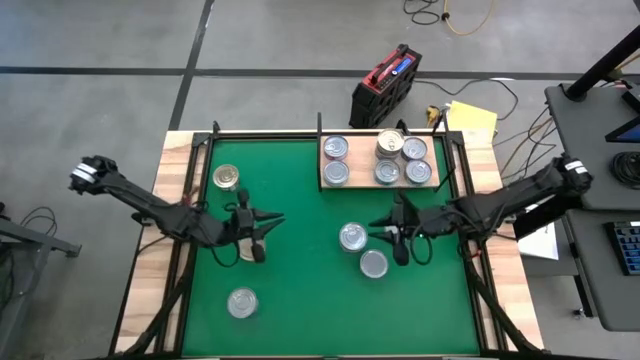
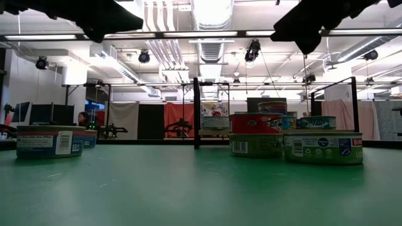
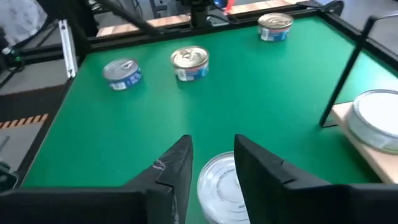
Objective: Stack canned seafood by type on shelf
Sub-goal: Stack the green tuna can on top of the green tuna can on the shelf
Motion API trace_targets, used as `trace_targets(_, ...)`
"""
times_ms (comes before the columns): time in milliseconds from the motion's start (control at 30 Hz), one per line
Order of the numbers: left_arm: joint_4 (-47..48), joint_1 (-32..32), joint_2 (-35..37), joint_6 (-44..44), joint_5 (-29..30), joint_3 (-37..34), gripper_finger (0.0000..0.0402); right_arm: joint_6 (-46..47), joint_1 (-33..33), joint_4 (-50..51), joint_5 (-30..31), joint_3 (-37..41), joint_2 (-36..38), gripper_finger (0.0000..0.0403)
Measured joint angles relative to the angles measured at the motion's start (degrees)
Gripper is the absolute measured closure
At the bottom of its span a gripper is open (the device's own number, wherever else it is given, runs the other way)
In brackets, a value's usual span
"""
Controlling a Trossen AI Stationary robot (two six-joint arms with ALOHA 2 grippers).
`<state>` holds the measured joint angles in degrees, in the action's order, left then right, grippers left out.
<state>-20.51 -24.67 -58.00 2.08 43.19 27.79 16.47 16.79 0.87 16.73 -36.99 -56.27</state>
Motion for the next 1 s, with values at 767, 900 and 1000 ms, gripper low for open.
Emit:
trace_targets(767, 18.3, -3.0, -18.2, 22.9, -0.2, 13.6, 0.0365, 7.4, 8.9, -4.7, 5.8, 0.9, -11.8, 0.0382)
trace_targets(900, 18.6, -4.8, -20.6, 22.5, -0.3, 15.4, 0.0365, 9.9, 10.0, -4.3, 5.8, 0.9, -13.2, 0.0389)
trace_targets(1000, 20.1, -5.8, -21.9, 22.5, -0.3, 16.8, 0.0365, 11.3, 11.1, -4.3, 5.8, 0.9, -13.6, 0.0392)
